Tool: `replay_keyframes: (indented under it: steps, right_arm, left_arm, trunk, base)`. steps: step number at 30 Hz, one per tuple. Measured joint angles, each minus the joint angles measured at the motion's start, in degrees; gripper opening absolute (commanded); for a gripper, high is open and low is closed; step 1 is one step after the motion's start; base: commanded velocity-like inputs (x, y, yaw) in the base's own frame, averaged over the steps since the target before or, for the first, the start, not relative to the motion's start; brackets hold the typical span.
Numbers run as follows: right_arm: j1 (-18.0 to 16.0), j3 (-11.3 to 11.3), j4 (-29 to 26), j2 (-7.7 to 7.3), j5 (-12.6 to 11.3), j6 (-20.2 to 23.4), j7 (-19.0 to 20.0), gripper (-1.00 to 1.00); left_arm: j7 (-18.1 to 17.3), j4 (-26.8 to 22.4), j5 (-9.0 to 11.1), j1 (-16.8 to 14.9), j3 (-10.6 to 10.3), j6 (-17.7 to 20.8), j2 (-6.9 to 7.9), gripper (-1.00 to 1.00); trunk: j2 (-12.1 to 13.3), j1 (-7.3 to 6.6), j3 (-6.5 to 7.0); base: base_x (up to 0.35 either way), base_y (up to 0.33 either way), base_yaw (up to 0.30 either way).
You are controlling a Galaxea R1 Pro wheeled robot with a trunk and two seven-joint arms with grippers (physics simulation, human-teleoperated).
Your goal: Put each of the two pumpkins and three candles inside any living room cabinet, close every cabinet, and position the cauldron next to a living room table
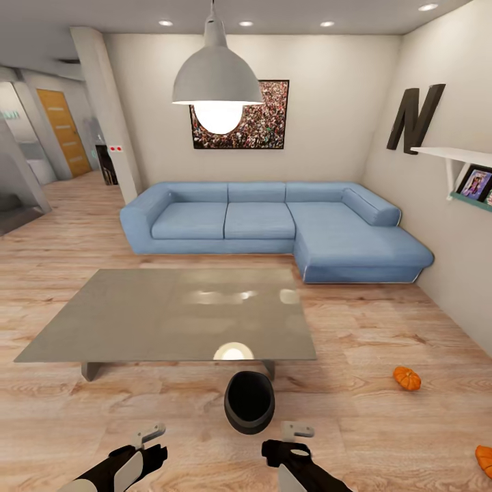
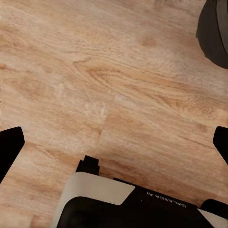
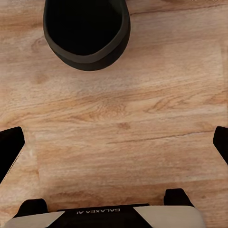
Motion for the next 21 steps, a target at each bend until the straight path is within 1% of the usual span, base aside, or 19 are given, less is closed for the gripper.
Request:
replay_keyframes:
  steps: [6,21]
  right_arm:
    - [0.0,0.0,-0.1,0.00,0.1,0.0,1.0,1.00]
    - [0.0,0.0,-0.2,0.06,0.0,0.1,1.0,1.00]
  left_arm:
    - [0.0,0.0,0.0,0.0,-0.1,0.0,-0.01,1.00]
    - [-0.1,0.0,0.0,0.0,0.1,0.0,0.07,1.00]
  trunk:
    - [0.0,0.00,0.00]
    - [0.0,0.00,0.00]
  base:
    - [0.000,0.000,0.273]
    - [0.000,0.000,0.291]
